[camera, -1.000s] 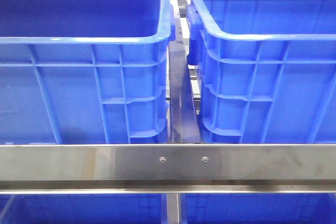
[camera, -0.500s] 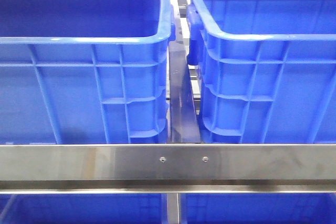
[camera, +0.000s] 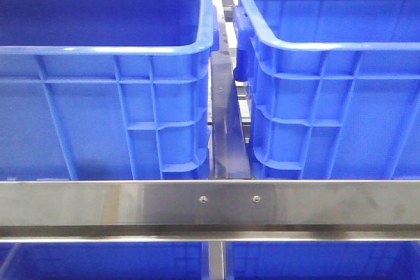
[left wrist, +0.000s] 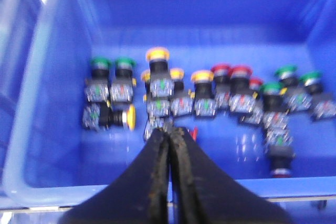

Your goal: Pick red and yellow buttons and place in box

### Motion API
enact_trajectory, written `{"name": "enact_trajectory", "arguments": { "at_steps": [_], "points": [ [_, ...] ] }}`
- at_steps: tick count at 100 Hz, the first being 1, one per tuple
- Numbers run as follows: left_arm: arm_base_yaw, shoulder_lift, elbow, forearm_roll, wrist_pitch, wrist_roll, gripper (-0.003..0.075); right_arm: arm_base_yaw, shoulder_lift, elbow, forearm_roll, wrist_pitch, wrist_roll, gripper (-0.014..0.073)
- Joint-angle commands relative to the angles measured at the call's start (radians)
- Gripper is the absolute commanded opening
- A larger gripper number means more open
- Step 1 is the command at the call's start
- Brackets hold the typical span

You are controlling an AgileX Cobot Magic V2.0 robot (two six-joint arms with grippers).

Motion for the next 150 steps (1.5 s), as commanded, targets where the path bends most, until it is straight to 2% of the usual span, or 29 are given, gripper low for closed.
{"name": "enact_trajectory", "arguments": {
  "at_steps": [1,10,17,24,36,41,46,67,83,107,119,150],
  "points": [
    [0.001,0.032,-0.036,-0.008,-0.060,0.003,-0.0018,0.000,-0.025,-0.020,-0.005,-0.085,-0.004,-0.0068],
    [0.001,0.060,-0.036,-0.008,-0.060,0.003,0.0003,0.000,-0.025,-0.020,-0.005,-0.085,-0.004,-0.0068],
    [0.001,0.074,-0.036,-0.008,-0.060,0.003,0.0070,0.000,-0.025,-0.020,-0.005,-0.085,-0.004,-0.0068],
    [0.001,0.083,-0.036,-0.008,-0.060,0.003,0.0175,0.000,-0.025,-0.020,-0.005,-0.085,-0.004,-0.0068],
    [0.001,0.090,-0.036,-0.004,-0.066,0.003,0.0422,0.000,-0.025,-0.020,-0.005,-0.085,-0.004,-0.0068],
    [0.001,0.092,-0.036,0.002,-0.068,0.003,0.0495,0.000,-0.025,-0.020,-0.005,-0.085,-0.004,-0.0068],
    [0.001,0.093,-0.036,0.015,-0.079,0.003,0.0534,0.000,-0.025,-0.020,-0.005,-0.085,-0.004,-0.0068],
    [0.001,0.099,-0.039,-0.022,-0.110,0.005,0.0526,0.000,-0.025,-0.020,-0.005,-0.085,-0.004,-0.0068],
    [-0.025,0.167,-0.073,-0.118,-0.099,0.084,0.0525,0.000,-0.025,-0.020,-0.005,-0.085,-0.004,-0.0068],
    [-0.175,0.381,-0.184,-0.120,-0.085,0.084,0.0525,0.000,-0.025,-0.020,-0.005,-0.085,-0.004,-0.0068],
    [-0.232,0.524,-0.259,-0.072,-0.079,0.084,0.0525,0.000,-0.025,-0.020,-0.005,-0.085,-0.004,-0.0068],
    [-0.249,0.777,-0.410,-0.062,-0.023,0.076,0.0525,0.000,-0.025,-0.020,-0.005,-0.085,-0.004,-0.0068]
  ]
}}
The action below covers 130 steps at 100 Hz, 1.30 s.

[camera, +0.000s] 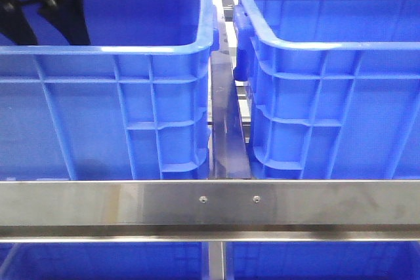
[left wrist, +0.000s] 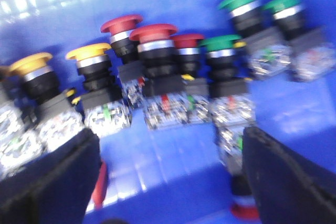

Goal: Pick red and yellow buttons and place in box
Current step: 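Grasp the red mushroom button by its body with the left gripper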

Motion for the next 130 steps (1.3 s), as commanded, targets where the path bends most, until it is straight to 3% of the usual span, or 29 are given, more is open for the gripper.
{"name": "enact_trajectory", "arguments": {
  "at_steps": [1,79,89,118,130],
  "points": [
    [-0.008,0.003,-0.055,-0.004,-0.029,-0.004,0.0525,0.000,-0.025,-0.020,-0.005,-0.085,-0.004,-0.0068],
    [-0.008,0.193,-0.088,-0.021,-0.102,-0.006,0.0514,0.000,-0.025,-0.020,-0.005,-0.085,-0.004,-0.0068],
    [-0.008,0.193,-0.092,-0.021,-0.102,-0.006,0.0435,0.000,-0.025,-0.020,-0.005,-0.085,-0.004,-0.0068],
    [-0.008,0.149,-0.113,-0.021,-0.106,-0.006,-0.0020,0.000,-0.025,-0.020,-0.005,-0.085,-0.004,-0.0068],
    [-0.008,0.088,-0.113,-0.021,-0.108,-0.006,-0.0019,0.000,-0.025,-0.020,-0.005,-0.085,-0.004,-0.0068]
  ]
}}
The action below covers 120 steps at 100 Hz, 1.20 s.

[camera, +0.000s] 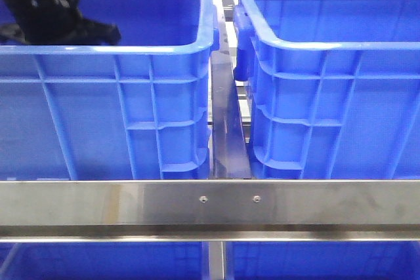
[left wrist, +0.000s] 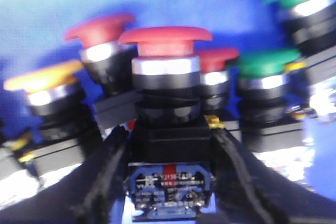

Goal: Pick red and yellow buttons and place in box
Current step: 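Grasp the red mushroom button by its body with the left gripper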

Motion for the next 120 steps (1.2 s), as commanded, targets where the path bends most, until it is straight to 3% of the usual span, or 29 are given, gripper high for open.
{"name": "enact_trajectory", "arguments": {
  "at_steps": [1,32,59,89,104,120],
  "points": [
    [-0.006,-0.108,-0.035,-0.013,-0.043,-0.006,-0.0019,0.000,-0.025,-0.020,-0.005,-0.084,-0.004,-0.0068],
    [-0.066,-0.335,-0.034,-0.013,0.009,0.025,-0.0019,0.000,-0.025,-0.020,-0.005,-0.084,-0.004,-0.0068],
    [-0.294,-0.472,-0.034,-0.013,0.032,0.074,-0.0019,0.000,-0.025,-0.020,-0.005,-0.086,-0.004,-0.0068],
    [-0.508,-0.481,-0.034,-0.013,0.049,0.078,-0.0019,0.000,-0.025,-0.020,-0.005,-0.136,-0.004,-0.0068],
    [-0.549,-0.481,-0.034,-0.013,0.049,0.078,-0.0019,0.000,-0.025,-0.048,0.004,-0.169,0.019,-0.0068],
    [-0.549,-0.481,-0.034,-0.013,0.049,0.078,-0.0019,0.000,-0.022,-0.190,0.006,-0.034,0.047,-0.0068]
  ]
}}
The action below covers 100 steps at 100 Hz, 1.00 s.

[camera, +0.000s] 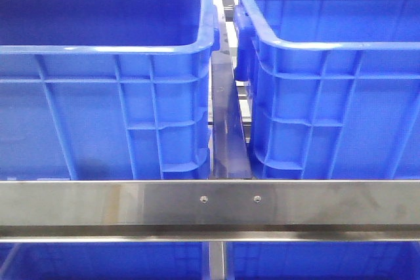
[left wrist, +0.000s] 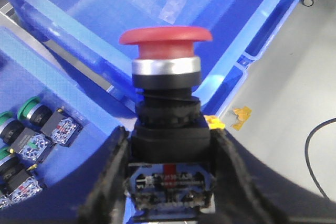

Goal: Pick red and yellow buttons and place in box
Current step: 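Grasp the red mushroom button by its body with the left gripper, then lift the red button and pass it to the right gripper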

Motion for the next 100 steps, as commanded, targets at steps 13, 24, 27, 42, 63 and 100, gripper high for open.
{"name": "enact_trajectory", "arguments": {
  "at_steps": [13,24,27,42,63,100],
  "points": [
    [-0.007,-0.035,-0.034,-0.010,-0.059,0.000,-0.0019,0.000,0.030,-0.292,0.006,0.217,0.013,-0.0068],
    [-0.007,-0.035,-0.034,-0.010,-0.059,0.000,-0.0019,0.000,0.138,-0.477,0.056,0.443,0.013,-0.0068],
    [-0.007,-0.035,-0.034,-0.010,-0.059,0.000,-0.0019,0.000,0.172,-0.522,0.064,0.514,0.013,-0.0068],
    [-0.007,-0.035,-0.034,-0.010,-0.059,0.000,-0.0019,0.000,0.358,-0.720,0.100,0.729,0.013,-0.0068],
    [-0.007,-0.035,-0.034,-0.010,-0.059,0.000,-0.0019,0.000,0.522,-0.808,0.277,0.871,0.012,-0.0068],
    [-0.007,-0.035,-0.034,-0.012,-0.059,0.000,-0.0019,0.000,0.675,-0.808,0.441,0.882,-0.015,0.0313]
  ]
}}
